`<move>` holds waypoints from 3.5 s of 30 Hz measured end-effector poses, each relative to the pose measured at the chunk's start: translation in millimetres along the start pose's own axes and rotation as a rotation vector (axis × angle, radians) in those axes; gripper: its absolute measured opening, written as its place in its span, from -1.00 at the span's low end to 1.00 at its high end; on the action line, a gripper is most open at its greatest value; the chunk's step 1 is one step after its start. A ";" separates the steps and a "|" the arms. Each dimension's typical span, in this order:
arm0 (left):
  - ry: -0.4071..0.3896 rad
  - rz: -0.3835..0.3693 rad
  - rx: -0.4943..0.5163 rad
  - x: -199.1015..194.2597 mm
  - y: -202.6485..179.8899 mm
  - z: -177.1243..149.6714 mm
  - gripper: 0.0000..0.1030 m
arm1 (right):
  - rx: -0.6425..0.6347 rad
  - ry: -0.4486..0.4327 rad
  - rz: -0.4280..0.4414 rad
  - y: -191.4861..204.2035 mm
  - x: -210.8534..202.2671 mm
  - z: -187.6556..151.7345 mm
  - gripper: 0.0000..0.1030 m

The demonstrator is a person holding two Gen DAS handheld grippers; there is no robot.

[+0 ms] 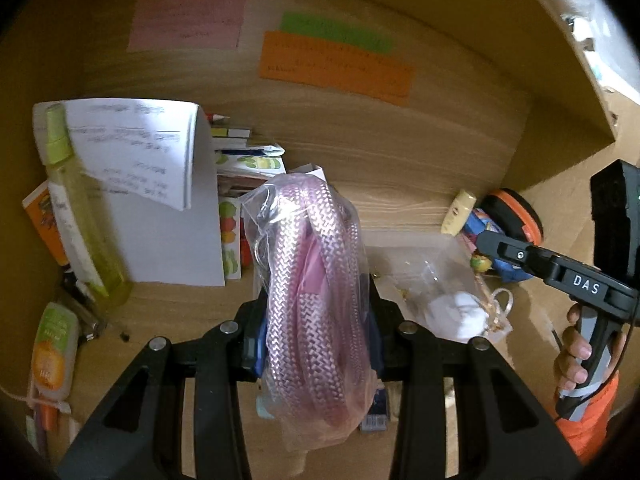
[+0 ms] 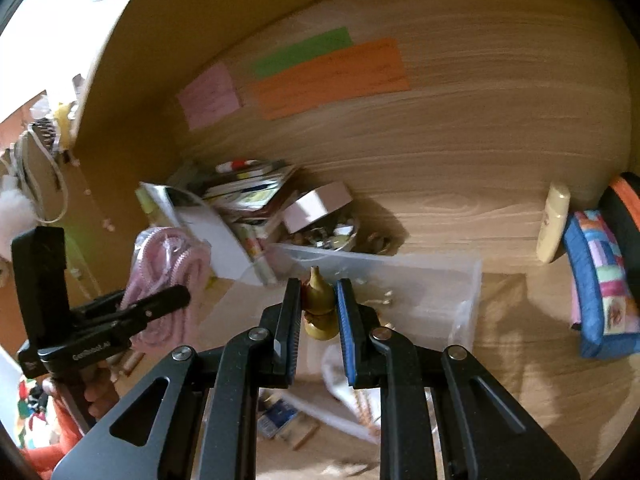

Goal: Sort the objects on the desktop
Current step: 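Lower the beaded cord into the clear box with the right gripper while the left lowers the pink rope bag, then open both grippers and move them toward the seashell and teal tube, then grasp the spiral seashell with the right gripper while the left grasps the teal tube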

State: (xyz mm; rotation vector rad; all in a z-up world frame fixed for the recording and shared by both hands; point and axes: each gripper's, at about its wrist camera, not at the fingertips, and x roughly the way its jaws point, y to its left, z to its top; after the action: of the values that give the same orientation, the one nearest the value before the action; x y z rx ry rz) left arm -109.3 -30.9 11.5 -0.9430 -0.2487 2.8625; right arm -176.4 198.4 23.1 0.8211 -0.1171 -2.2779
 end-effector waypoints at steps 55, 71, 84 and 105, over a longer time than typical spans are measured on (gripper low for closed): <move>-0.083 0.156 0.133 -17.7 -7.4 -5.5 0.78 | -0.179 -0.007 -0.231 17.8 24.7 -22.8 0.67; 0.084 0.168 0.027 -9.6 40.4 -48.7 0.82 | -0.222 0.002 -0.315 28.8 -29.3 -60.0 0.69; 0.272 0.143 -0.007 48.2 16.1 -85.9 0.82 | -0.055 0.087 -0.203 -2.1 -40.8 -98.0 0.69; 0.294 0.193 -0.012 67.9 10.4 -94.7 0.82 | -0.106 0.317 -0.137 -0.9 10.7 -124.0 0.65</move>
State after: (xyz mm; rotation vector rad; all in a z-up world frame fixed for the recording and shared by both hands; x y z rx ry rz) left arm -107.6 -18.8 -104.9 -1.4437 -0.1529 2.8369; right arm -109.7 209.9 -81.4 1.1495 0.2083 -2.2247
